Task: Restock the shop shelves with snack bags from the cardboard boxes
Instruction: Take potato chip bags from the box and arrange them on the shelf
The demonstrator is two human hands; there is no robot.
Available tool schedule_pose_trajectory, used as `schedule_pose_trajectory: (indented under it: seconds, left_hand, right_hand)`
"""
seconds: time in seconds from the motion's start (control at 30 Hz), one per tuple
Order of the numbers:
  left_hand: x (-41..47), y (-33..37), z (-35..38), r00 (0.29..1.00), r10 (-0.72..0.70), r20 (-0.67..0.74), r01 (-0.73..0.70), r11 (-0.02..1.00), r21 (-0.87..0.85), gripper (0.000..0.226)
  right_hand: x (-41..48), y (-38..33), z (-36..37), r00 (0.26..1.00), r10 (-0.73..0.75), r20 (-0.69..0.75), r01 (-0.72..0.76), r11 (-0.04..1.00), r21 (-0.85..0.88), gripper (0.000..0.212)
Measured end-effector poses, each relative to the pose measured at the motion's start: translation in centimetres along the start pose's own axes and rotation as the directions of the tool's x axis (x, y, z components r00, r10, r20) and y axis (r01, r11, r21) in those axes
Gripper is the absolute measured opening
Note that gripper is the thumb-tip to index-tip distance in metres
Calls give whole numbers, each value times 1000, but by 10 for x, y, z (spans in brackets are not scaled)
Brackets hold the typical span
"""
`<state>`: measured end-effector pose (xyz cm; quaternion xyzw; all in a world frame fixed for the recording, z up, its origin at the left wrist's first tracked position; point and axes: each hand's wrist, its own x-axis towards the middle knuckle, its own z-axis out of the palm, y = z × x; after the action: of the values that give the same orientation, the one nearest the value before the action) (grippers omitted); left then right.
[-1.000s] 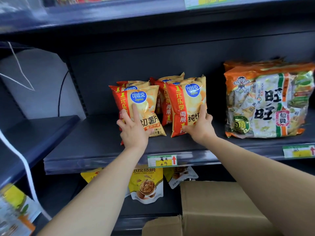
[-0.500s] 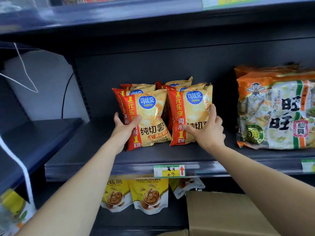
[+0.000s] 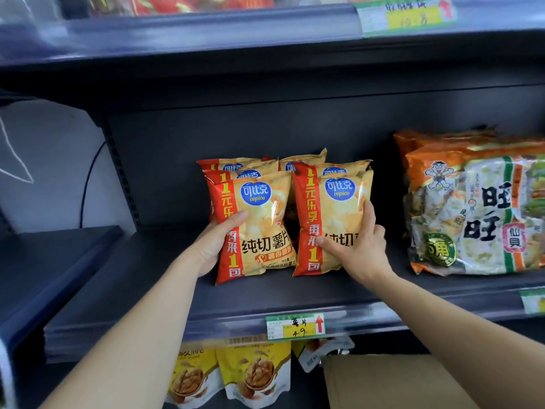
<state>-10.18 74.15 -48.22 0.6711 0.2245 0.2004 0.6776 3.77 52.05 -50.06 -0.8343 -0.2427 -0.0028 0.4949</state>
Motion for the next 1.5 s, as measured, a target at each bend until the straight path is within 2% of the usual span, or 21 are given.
schedule_pose_trajectory:
  seconds: [0.13,0.27,0.47,0.57,0.67,0.93,1.13,1.27,1.37,1.5]
  left_hand:
    - [-7,-2,-1,991,65,-117,-67,998,-14,65]
    - [-11,-2,-1,991,77,-112,-74,997,27,79]
    - [-14,4,5,950,129,-283,-86,983,160,93]
    - [-18,8,7,930,157,-333,-89,974,208,90]
    - [-25,8,8,918,160,-364,-79,971,226,103]
    - [-48,4,13,897,192,-399,-80,957,280,108]
    - [-48,-1,21,914,228,-336,-60,894,445,101]
    - [-44,6,22,941,182,-287,-47,906,420,94]
    - [-46,6,19,950,155,-272,-25,903,430,103]
    - [-53,4,18,927,144,-345,18,904,426,120]
  right_hand:
    - [5,-1,2,998,-22,58,16,995,95,119]
    - [9,-2,4,996,-27,86,10,982,190,122]
    - [11,-7,8,991,0,131,-26,980,200,134]
    - [8,-7,6,992,-10,124,-15,980,198,131]
    - [4,-6,3,994,-9,111,-7,989,150,126]
    - [-8,-5,-9,997,-54,63,45,990,131,116]
    - [-17,-5,-15,996,-58,74,51,995,91,104]
    - [-19,-4,-14,995,-47,89,44,998,40,101]
    - [-20,-4,-16,995,-47,88,43,998,40,99]
    - [-24,-3,-19,995,-72,72,69,997,39,98]
